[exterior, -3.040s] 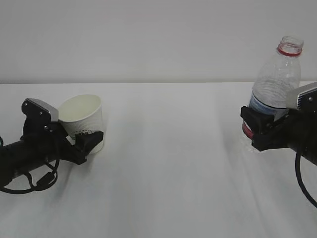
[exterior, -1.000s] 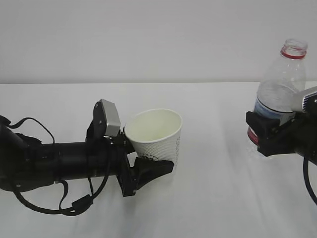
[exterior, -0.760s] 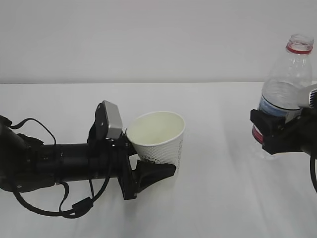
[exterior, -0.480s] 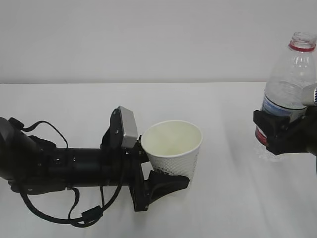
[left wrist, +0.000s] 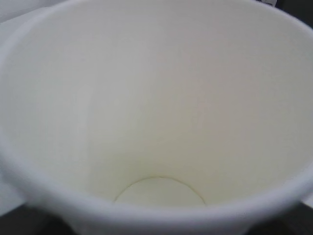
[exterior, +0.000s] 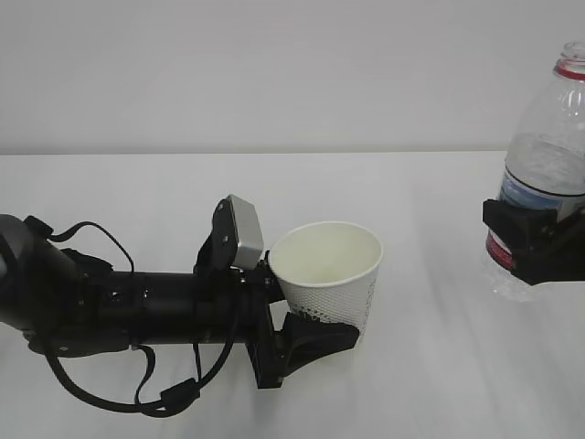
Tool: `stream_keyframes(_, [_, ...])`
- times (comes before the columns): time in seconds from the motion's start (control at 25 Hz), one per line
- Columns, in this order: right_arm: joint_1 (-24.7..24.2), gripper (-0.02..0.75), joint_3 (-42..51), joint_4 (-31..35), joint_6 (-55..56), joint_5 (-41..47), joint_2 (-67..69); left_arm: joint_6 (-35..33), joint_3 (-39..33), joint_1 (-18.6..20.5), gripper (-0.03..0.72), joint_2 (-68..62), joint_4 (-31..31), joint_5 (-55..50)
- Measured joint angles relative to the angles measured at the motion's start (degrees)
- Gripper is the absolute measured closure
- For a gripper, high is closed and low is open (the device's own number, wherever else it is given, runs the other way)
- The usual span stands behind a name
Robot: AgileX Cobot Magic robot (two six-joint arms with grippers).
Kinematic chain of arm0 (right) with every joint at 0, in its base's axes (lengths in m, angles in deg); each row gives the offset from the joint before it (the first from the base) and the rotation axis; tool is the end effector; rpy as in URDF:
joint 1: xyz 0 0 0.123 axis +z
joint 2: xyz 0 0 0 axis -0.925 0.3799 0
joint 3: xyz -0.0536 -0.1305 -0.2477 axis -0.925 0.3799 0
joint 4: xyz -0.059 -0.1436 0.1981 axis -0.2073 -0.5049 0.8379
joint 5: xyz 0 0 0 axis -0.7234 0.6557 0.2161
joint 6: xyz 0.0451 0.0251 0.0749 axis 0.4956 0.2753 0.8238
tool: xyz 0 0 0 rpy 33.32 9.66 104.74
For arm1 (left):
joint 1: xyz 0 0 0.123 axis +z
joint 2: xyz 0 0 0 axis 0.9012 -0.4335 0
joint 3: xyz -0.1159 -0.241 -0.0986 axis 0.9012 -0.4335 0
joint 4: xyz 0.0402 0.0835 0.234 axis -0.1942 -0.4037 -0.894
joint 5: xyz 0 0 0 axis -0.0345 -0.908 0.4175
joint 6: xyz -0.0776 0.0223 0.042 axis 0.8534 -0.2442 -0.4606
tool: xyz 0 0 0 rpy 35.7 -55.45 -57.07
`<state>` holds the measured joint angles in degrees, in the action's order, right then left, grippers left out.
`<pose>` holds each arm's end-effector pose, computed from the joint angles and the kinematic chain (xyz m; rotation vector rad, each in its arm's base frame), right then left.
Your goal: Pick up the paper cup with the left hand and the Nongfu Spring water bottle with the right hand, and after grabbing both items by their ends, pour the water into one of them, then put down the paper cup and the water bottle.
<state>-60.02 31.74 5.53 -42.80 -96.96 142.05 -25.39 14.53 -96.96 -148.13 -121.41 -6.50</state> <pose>0.2157 0.0445 0.1966 -0.3617 1.8553 0.1639 0.2521 -0.2383 0.0976 1.1364 1.5869 -1.0644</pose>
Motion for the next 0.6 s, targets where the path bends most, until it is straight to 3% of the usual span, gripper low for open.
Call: stream_keyframes(0.6, [0.0,0.223,-0.7,-0.3,0.3,9.1,-4.8,3.6,2.7,0.0,0.140,0.0,-3.1,0.0])
